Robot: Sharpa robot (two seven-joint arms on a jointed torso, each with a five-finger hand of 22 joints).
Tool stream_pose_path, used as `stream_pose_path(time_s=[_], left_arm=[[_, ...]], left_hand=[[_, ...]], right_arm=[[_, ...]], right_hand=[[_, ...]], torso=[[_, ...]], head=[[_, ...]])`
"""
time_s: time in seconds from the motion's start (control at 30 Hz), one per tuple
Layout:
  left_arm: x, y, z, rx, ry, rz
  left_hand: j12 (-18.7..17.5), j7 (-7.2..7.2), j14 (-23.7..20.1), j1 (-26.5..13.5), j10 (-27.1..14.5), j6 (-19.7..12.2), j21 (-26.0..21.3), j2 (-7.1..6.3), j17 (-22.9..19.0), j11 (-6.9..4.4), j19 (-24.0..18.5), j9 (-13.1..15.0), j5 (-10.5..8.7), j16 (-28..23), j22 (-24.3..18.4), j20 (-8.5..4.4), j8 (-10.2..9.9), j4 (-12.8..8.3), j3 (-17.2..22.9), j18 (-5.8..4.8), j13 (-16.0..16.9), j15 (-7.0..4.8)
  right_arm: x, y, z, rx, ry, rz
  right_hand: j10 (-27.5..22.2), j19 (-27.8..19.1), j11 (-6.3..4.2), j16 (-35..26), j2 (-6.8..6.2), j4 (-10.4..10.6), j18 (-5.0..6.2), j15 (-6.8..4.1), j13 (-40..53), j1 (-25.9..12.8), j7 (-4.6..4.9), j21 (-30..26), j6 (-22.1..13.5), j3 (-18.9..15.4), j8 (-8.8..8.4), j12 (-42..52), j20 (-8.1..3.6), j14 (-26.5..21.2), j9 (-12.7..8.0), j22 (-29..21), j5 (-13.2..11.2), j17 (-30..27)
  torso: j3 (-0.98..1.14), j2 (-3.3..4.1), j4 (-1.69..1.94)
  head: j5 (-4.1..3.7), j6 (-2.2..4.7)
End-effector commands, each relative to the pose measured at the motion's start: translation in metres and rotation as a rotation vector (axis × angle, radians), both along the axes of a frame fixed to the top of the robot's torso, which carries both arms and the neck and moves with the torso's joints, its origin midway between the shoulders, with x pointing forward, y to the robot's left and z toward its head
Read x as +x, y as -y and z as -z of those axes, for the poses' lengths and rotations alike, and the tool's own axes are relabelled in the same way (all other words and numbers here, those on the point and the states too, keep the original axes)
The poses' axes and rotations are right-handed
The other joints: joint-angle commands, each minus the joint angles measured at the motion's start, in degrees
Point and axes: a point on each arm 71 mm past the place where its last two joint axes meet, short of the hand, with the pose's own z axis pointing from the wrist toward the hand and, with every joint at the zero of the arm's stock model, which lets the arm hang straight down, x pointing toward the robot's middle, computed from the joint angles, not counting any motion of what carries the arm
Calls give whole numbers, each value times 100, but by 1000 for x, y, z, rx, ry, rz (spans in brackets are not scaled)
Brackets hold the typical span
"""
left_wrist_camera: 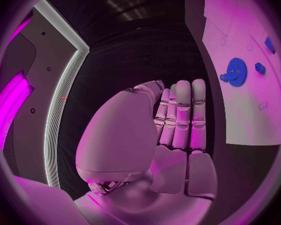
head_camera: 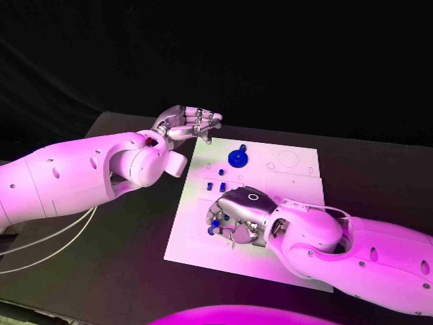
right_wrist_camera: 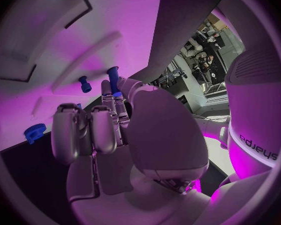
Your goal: Assemble the parts on the task board
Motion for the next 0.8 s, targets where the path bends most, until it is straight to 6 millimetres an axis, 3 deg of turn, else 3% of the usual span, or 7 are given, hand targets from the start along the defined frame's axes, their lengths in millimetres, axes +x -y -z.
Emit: stream_pose_path(time_s=[0.03,0.4,0.5,0.53,0.63,0.8], left_arm=[[-1,2,-1,-10,1,17],[-1,2,-1,-7,-3,16],[-1,2,-1,-6,-4,14],[-1,2,-1,-5,-4,13],[-1,1,-1,-4,-3,11],[-1,1,-1,-4,-3,9]], left_hand=[[23,-4,45,-26,-28,-49,-32,-10,-8,25,32,-1,-17,-34,-8,-11,-19,4,34,36,6,10],[27,-4,46,-32,-28,-50,-36,-12,-10,25,35,0,-19,-39,-10,-11,-17,-3,45,36,7,10],[28,-3,47,-36,-27,-50,-37,-10,-11,26,36,1,-19,-39,-10,-11,-16,-1,46,36,7,11],[28,-3,47,-36,-27,-50,-37,-10,-11,26,36,1,-19,-39,-10,-11,-16,-1,46,36,7,11],[28,-3,47,-36,-27,-50,-37,-10,-11,26,36,1,-19,-39,-10,-11,-16,-1,46,36,7,11],[28,-3,47,-36,-27,-50,-37,-10,-11,26,36,1,-19,-39,-10,-11,-16,-1,46,36,7,11]], right_arm=[[-1,-2,3,-52,15,-7],[-4,-8,7,-61,16,-18],[-3,-7,7,-50,15,-16],[-3,-7,7,-46,16,-15],[-3,-7,6,-29,20,-13],[-3,-6,5,-16,24,-10]], right_hand=[[26,147,-76,20,10,-16,-84,2,10,-7,39,-33,-12,21,8,12,-9,150,12,1048,8,-15],[-4,133,-65,12,-49,-37,-78,13,10,-108,49,-68,-49,41,6,7,0,143,18,1041,-19,-39],[-92,121,-31,16,-136,-23,-73,41,-1,-244,93,-98,-166,50,-48,-4,18,140,-2,1035,-49,-43],[-251,86,25,6,-294,-3,-58,100,-20,-379,181,-192,-371,19,-159,-9,50,131,-50,1006,4,-70],[-333,55,85,15,-426,-1,-45,134,-16,-502,228,-271,-521,-30,-241,12,90,127,-88,982,53,-72],[-411,20,112,25,-468,-16,-26,156,-16,-547,256,-365,-581,-49,-274,12,114,126,-104,952,58,-67]], torso=[[-3,4,-1],[-9,-7,0],[-7,-3,1],[-8,-5,0],[-5,-6,-3],[-2,-3,1]], head=[[-4,1],[-25,-4],[-21,-2],[-18,2],[-16,10],[-18,14]])
